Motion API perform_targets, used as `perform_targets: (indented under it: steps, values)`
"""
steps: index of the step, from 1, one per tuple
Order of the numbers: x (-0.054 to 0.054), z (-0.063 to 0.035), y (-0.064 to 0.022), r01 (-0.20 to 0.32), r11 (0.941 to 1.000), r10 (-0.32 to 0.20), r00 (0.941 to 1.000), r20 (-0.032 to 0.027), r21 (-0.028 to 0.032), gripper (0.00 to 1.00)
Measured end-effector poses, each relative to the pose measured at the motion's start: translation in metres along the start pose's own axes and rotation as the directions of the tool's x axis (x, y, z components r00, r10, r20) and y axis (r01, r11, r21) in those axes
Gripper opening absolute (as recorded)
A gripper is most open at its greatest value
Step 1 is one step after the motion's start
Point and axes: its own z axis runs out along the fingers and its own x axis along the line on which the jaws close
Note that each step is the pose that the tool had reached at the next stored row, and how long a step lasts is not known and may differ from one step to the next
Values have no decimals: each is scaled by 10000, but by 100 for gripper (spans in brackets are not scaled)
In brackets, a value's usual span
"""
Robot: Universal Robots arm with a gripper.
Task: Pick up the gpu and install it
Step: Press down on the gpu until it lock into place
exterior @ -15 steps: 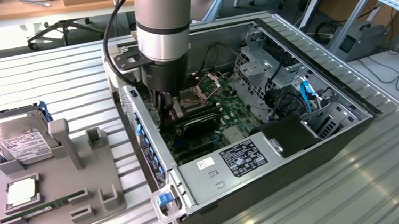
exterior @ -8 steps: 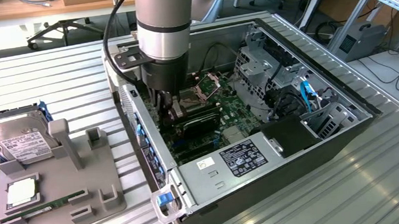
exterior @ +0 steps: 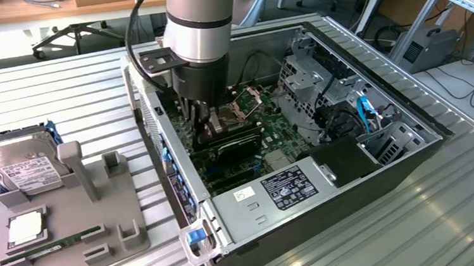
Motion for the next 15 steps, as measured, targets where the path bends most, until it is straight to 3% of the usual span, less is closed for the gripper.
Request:
perform_targets:
  steps: [9,15]
  values:
    - [11,-10,-270,22,9997,-22,10000,9,-235,11]
    - [16,-14,-374,30,9995,-29,10000,12,-309,11]
